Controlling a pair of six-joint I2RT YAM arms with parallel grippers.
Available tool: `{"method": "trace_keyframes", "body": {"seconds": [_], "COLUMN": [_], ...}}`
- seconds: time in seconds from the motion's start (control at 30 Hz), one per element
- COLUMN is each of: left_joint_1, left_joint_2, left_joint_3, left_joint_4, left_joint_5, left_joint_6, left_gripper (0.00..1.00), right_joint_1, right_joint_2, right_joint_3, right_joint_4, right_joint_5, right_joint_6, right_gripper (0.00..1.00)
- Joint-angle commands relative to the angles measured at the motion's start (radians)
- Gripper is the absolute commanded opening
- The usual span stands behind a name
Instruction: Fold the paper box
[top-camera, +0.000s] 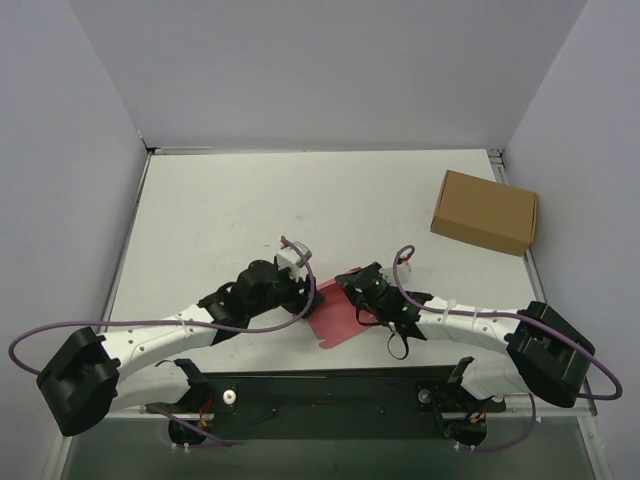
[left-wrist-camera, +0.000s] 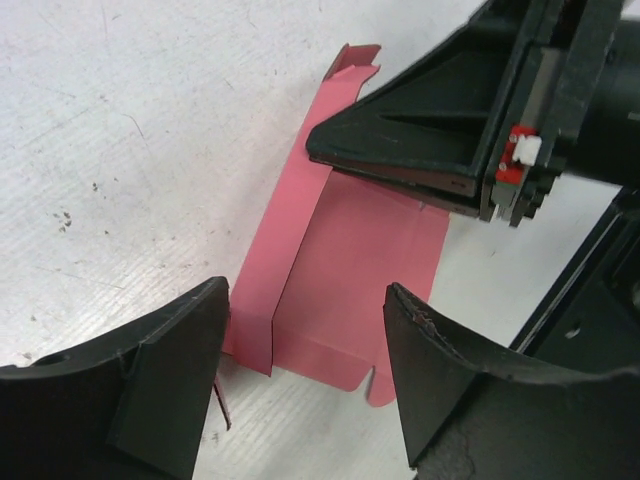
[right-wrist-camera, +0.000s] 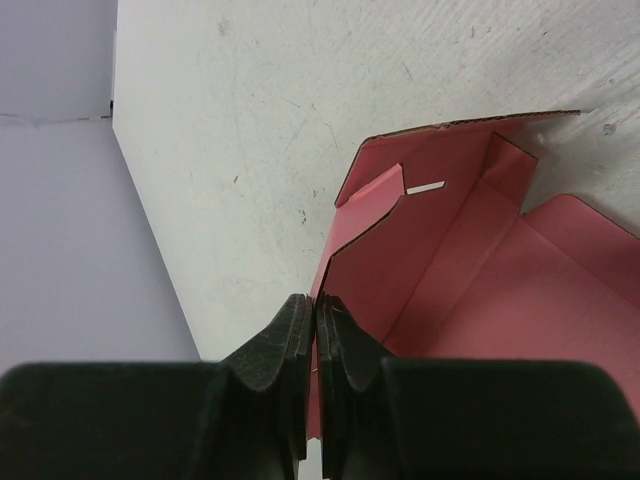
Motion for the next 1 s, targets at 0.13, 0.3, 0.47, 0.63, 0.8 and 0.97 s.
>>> {"method": "trace_keyframes", "body": {"seconds": [0.13,0.3,0.47,0.63,0.8,0.97], "left_joint_1": [-0.093,-0.163,-0.196,-0.232,-0.242,-0.253], "left_joint_2": [0.063,0.127,0.198,0.227,0.25,0.262], "left_joint_3": [0.088,0.12,0.123,0.103,0.073,0.071], "left_joint_4": [-0.005,0.001,0.029,0.101,0.141,0.142], "left_joint_5": [-0.069,-0.223,-0.296,-0.331,-0.336,-0.326], "left_joint_6": [0.31,0.416,0.491,0.545,0.6,0.621], "left_gripper": [0.74,0.74,0.56,0.28,0.0,0.0], "right_joint_1": [0.006,0.006,0.006,0.001,-0.029,-0.117], "right_joint_2": [-0.01,-0.006,-0.004,-0.009,-0.03,-0.122], "right_joint_3": [0.037,0.043,0.049,0.048,0.051,0.071], "right_joint_4": [-0.228,-0.234,-0.237,-0.237,-0.238,-0.301], "right_joint_5": [0.074,0.072,0.072,0.071,0.04,-0.015], "right_joint_6": [-0.053,-0.048,-0.045,-0.05,-0.123,-0.268], "right_gripper": [0.0,0.0,0.0,0.0,0.15,0.46]}}
